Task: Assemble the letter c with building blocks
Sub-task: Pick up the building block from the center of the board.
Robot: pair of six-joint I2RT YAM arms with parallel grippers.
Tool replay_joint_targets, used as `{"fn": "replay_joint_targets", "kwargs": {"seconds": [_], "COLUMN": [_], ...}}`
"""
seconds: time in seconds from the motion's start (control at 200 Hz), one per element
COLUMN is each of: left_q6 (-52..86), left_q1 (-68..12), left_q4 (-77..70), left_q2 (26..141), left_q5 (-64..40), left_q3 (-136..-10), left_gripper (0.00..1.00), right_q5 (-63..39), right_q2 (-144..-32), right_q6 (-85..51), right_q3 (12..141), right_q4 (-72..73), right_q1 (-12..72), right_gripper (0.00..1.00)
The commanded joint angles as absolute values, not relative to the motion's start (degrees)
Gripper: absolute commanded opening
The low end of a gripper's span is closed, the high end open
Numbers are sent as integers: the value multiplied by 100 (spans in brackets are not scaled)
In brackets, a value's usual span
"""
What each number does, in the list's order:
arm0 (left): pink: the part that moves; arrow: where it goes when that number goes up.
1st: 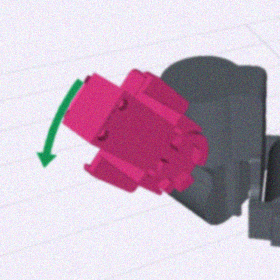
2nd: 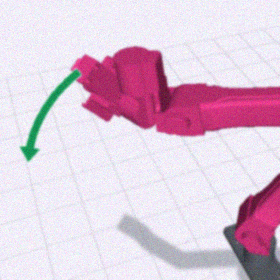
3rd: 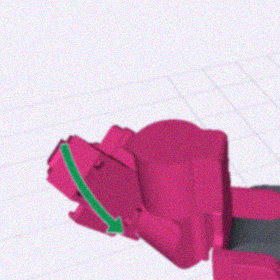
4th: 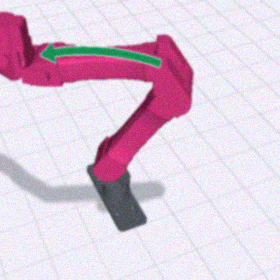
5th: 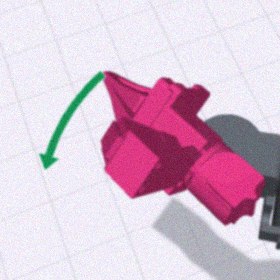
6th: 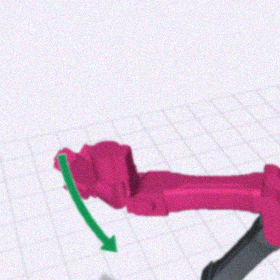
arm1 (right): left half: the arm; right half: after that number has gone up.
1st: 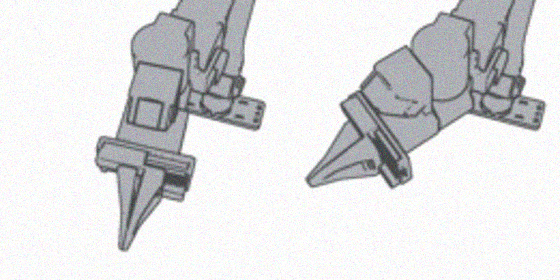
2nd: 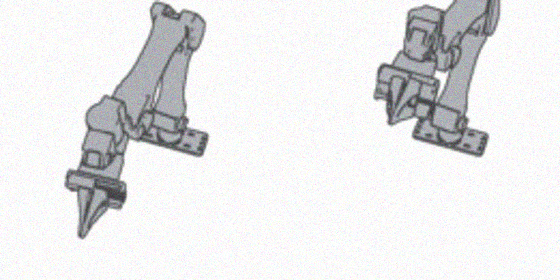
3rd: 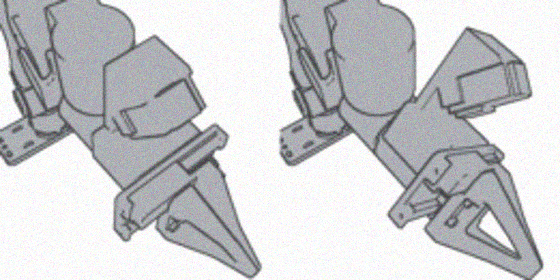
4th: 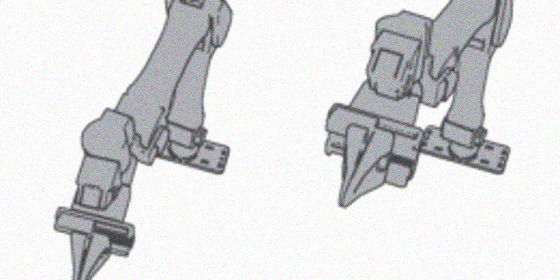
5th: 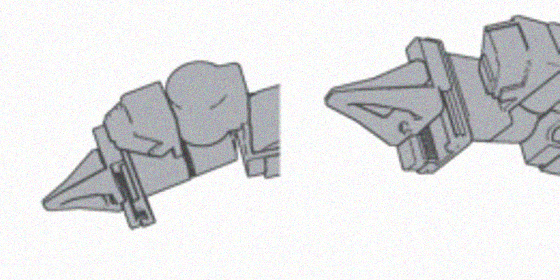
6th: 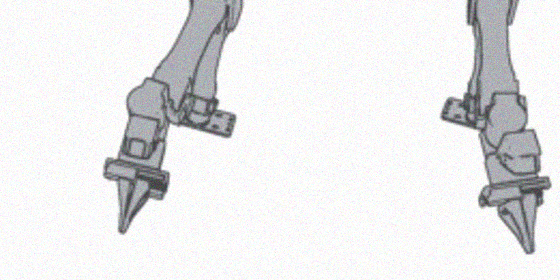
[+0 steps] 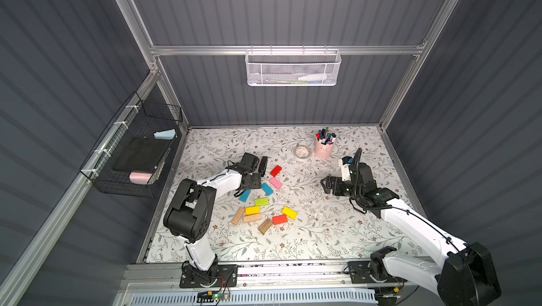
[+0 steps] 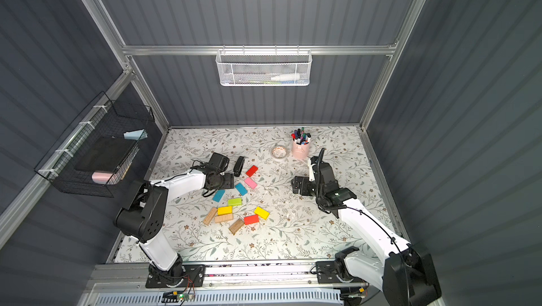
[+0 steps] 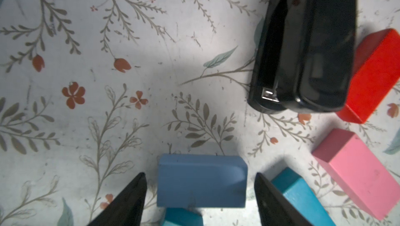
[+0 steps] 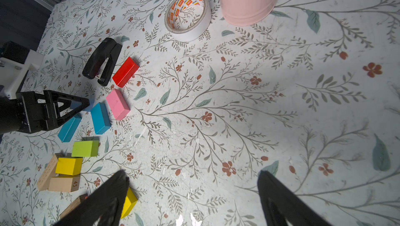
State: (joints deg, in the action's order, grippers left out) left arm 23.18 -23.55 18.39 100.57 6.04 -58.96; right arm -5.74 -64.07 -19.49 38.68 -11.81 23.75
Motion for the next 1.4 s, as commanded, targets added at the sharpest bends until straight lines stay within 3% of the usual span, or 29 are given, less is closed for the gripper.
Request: {"fn": "replay_joint_targets", "kwargs": {"seconds": [0.0,0.555,0.725,0.971,1.116,1.396], "left_q6": [2373,2419,2417,2287,1864,380], "left_q1": [-2390,-2426,-2425,-2434,-2452,-2532], "left_q4": [1965,2145,2223,2380,2364,2031], "left_q2": [10190,10415,10447,9923,9374,9194], "left_q5": [659,747,751,835,574,-823], "left_q3": [-6080,-6253,-6252,-6258,-6318,-6817], "left_gripper": [76,66,58,54,54,54], "right_q5": [-509,-501,-492,-596,-687,-1954], "right_q2": [-6451,-6390,-6372,-6228,-6088,-5918], "right_q6": [-1934,-1925,-1934,-1968,-1936,-2054], "right_q3": [3868,3818,3814,3841,3798,3695], "right_q4": [-1178,-1151,-1176,-1204,-1200,-1256], "right_q1": [2408,2407,2406,2408,2387,1933], "right_gripper": [96,93,90,87,86,82]}}
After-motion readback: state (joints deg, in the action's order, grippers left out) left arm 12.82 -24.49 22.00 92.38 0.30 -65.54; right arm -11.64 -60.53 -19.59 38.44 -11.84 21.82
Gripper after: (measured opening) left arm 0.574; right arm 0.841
